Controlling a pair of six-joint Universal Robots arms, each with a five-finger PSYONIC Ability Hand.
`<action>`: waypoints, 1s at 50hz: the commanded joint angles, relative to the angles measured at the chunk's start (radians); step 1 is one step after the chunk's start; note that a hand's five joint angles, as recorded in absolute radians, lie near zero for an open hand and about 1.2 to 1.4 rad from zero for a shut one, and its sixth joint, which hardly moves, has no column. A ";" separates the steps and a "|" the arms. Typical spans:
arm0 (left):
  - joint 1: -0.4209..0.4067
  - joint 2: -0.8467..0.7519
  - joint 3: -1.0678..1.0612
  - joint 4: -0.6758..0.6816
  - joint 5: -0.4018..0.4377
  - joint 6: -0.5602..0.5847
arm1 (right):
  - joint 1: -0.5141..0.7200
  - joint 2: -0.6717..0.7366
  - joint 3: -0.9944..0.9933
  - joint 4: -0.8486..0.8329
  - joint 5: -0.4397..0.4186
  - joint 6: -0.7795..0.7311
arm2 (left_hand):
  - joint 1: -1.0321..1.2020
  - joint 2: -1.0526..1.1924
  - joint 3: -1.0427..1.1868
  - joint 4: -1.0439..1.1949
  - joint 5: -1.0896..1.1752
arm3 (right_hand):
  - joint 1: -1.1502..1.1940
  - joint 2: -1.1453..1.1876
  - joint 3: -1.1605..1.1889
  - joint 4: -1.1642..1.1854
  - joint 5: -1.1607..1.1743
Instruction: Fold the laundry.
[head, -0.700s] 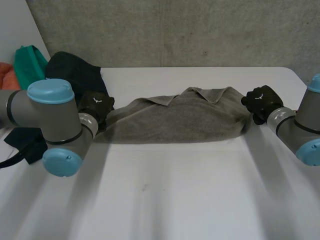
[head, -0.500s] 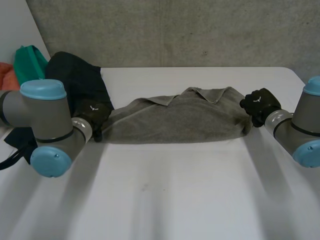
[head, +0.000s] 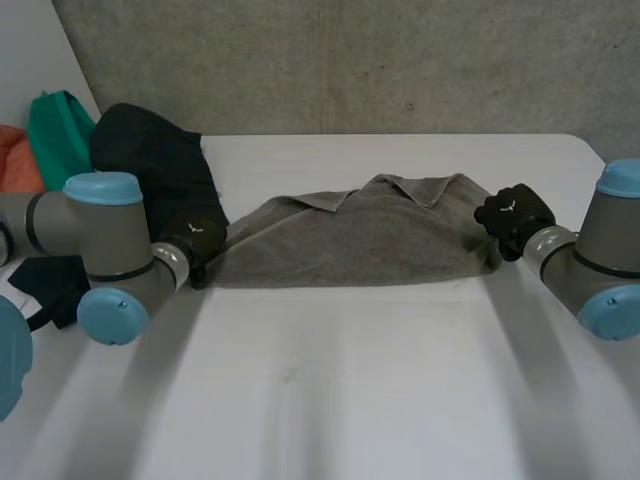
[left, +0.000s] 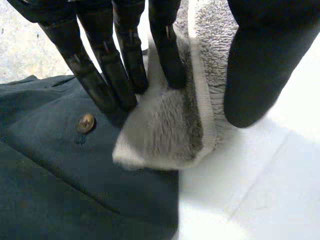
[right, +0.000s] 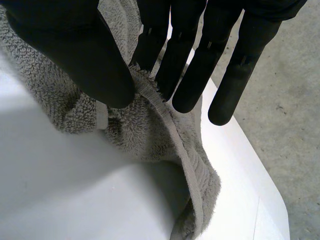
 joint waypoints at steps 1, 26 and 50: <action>-0.005 0.016 0.007 0.037 -0.035 -0.003 | 0.000 -0.003 0.000 0.000 0.001 0.000 | 0.629 0.640 0.644 0.639 0.643 | 0.271 0.219 0.205 0.199 0.229; -0.090 0.332 -0.107 0.117 -0.032 -0.172 | -0.010 -0.241 0.155 0.766 -0.141 -0.124 | 0.629 0.640 0.644 0.639 0.643 | -0.444 -0.496 -0.510 -0.516 -0.486; -0.245 0.711 -0.183 0.081 0.023 -0.197 | 0.134 -0.088 -0.286 0.292 -0.089 0.272 | 0.629 0.640 0.644 0.639 0.643 | -0.950 -1.003 -1.016 -1.023 -0.992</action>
